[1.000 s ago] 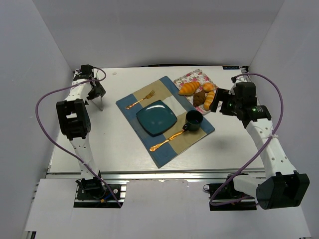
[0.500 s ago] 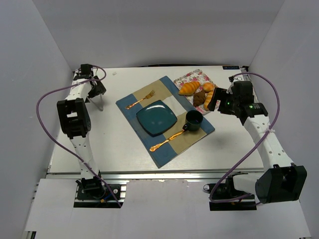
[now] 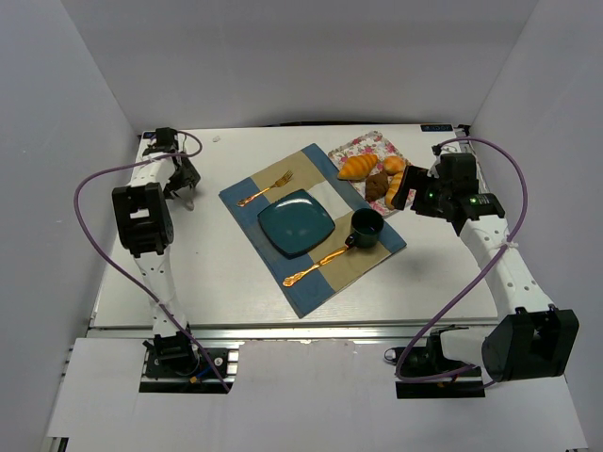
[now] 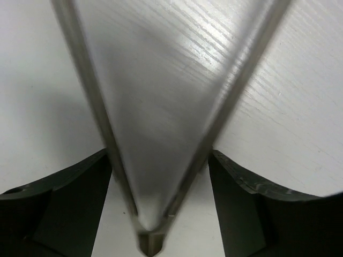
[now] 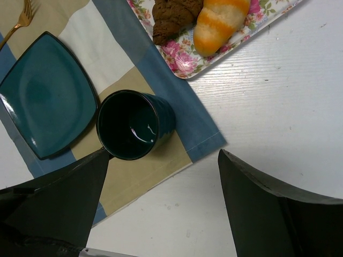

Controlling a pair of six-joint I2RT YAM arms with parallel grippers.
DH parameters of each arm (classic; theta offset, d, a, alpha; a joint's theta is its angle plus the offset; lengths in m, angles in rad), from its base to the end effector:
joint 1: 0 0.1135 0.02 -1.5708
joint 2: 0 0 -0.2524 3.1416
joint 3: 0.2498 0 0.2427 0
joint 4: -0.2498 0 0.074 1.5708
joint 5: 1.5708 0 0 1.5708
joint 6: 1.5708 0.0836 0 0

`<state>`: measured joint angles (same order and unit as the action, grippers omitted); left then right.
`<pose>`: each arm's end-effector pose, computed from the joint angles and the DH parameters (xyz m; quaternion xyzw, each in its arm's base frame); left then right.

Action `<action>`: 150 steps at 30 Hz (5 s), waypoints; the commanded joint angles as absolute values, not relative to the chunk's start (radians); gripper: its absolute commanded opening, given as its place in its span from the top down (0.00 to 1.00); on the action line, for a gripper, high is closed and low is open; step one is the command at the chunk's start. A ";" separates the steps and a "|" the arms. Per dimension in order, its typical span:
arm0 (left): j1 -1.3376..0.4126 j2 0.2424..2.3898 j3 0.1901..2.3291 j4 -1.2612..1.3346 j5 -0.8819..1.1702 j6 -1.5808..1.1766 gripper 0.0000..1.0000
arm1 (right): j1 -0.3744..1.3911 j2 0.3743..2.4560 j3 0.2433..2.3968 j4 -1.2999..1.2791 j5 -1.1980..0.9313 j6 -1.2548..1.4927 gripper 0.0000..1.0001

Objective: Place the bread

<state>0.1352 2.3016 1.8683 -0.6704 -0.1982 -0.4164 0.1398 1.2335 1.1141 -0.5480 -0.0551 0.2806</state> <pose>0.4906 0.0833 0.1179 -0.2857 0.9253 0.0630 0.2415 0.2972 0.0465 0.2858 0.0513 0.8980 0.1153 0.4216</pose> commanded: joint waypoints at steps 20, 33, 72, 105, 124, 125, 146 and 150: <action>0.169 2.055 1.916 -0.698 -0.190 -0.469 0.49 | 0.143 1.220 1.150 -0.540 -0.103 0.293 0.11; -0.089 1.743 1.879 -0.848 -0.118 -0.505 0.48 | 0.147 1.157 1.178 -0.546 -0.109 0.288 0.11; -0.637 2.204 2.131 -0.695 -0.047 -0.192 0.39 | 0.149 0.908 1.218 -0.687 0.229 0.298 0.11; -0.635 1.904 2.075 -0.877 -0.183 -0.244 0.90 | 0.147 0.926 1.203 -0.647 0.179 0.287 0.11; -0.643 1.316 1.410 -0.882 -0.141 -0.393 0.90 | 0.147 0.977 1.184 -0.581 0.109 0.302 0.11; -0.644 1.309 1.373 -0.885 -0.143 -0.396 0.90 | 0.149 0.973 1.184 -0.583 0.110 0.302 0.11; -0.644 1.293 1.373 -0.940 -0.158 -0.417 0.47 | 0.147 0.957 1.151 -0.591 0.106 0.301 0.11; -0.644 1.321 1.459 -0.965 -0.158 -0.413 0.47 | 0.147 0.966 1.149 -0.581 0.103 0.301 0.11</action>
<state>-0.6392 1.3201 1.3792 -0.9554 -0.1478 -0.4122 0.1463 0.9642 1.1488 -0.6254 0.1158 0.3065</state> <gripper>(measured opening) 0.535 0.895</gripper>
